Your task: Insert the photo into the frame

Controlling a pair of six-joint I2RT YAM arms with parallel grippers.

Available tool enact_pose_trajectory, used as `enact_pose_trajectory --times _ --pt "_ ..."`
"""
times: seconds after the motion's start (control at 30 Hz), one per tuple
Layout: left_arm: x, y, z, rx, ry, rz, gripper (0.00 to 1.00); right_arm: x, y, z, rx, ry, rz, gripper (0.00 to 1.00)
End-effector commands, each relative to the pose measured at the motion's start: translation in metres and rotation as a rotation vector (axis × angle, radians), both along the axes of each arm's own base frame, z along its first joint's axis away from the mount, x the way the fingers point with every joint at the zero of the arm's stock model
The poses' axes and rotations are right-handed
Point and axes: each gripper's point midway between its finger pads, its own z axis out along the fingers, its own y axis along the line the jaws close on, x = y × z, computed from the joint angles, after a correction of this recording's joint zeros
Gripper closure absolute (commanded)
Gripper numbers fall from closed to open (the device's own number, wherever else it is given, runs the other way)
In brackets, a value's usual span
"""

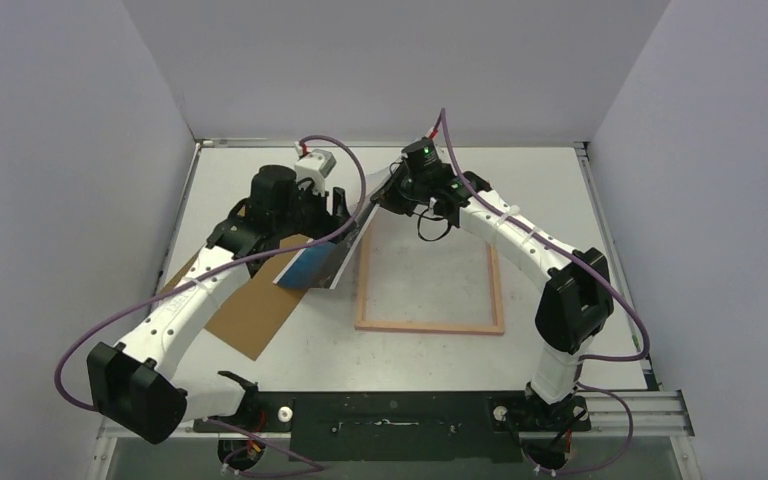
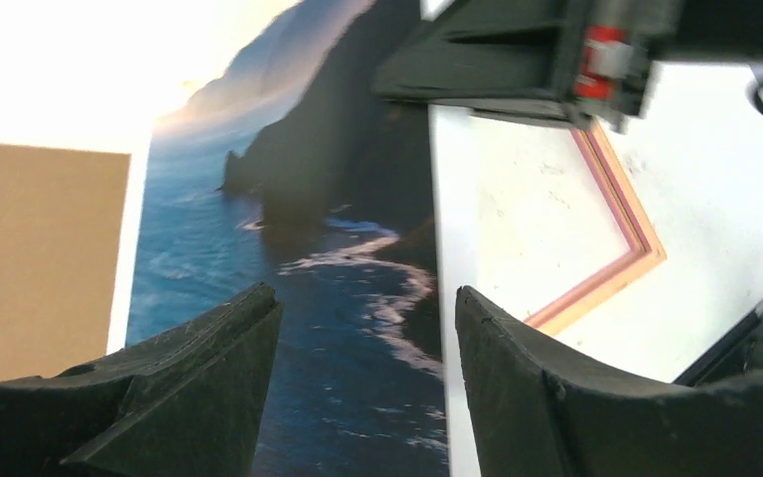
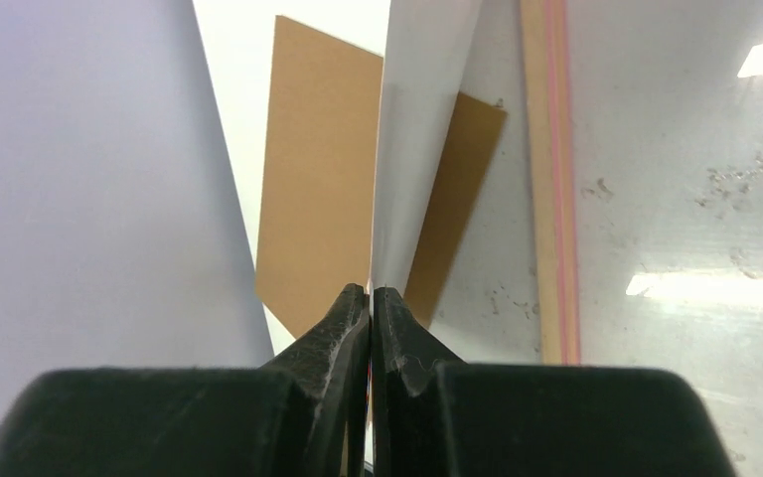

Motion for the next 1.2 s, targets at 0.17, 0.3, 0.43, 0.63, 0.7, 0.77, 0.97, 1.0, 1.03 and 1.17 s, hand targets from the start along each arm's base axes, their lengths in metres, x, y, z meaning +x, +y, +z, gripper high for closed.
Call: enact_pose_trajectory --times 0.17,0.3,0.43,0.63,0.7,0.77,0.97,1.0,1.03,1.17 --pt "-0.018 -0.054 0.032 0.059 -0.269 -0.254 0.38 -0.015 -0.020 0.015 -0.017 0.024 -0.074 1.00" --pt "-0.013 -0.059 0.032 0.164 -0.340 -0.242 0.39 -0.017 -0.021 0.014 -0.020 0.043 -0.076 1.00" --pt "-0.015 -0.071 0.015 0.261 -0.349 -0.286 0.40 -0.018 -0.020 0.014 -0.011 0.064 -0.088 1.00" --pt "-0.009 -0.077 0.001 0.391 -0.359 -0.275 0.45 -0.020 -0.019 0.014 0.012 0.090 -0.100 1.00" --pt "-0.002 -0.073 0.002 0.425 -0.357 -0.213 0.55 -0.020 -0.020 0.014 0.011 0.092 -0.104 1.00" --pt "0.001 -0.071 0.003 0.460 -0.347 -0.180 0.62 -0.019 -0.020 0.014 0.007 0.093 -0.108 1.00" --pt "-0.002 -0.067 0.004 0.538 -0.332 -0.156 0.80 -0.016 -0.021 0.008 -0.007 0.102 -0.111 1.00" --pt "-0.002 -0.066 0.003 0.544 -0.328 -0.155 0.83 -0.016 -0.021 0.007 -0.008 0.102 -0.112 1.00" --pt "-0.003 -0.065 0.001 0.553 -0.322 -0.156 0.84 -0.015 -0.021 0.007 -0.008 0.103 -0.112 1.00" --pt "-0.005 -0.063 -0.009 0.578 -0.290 -0.167 0.84 -0.013 -0.021 0.008 -0.005 0.101 -0.113 1.00"
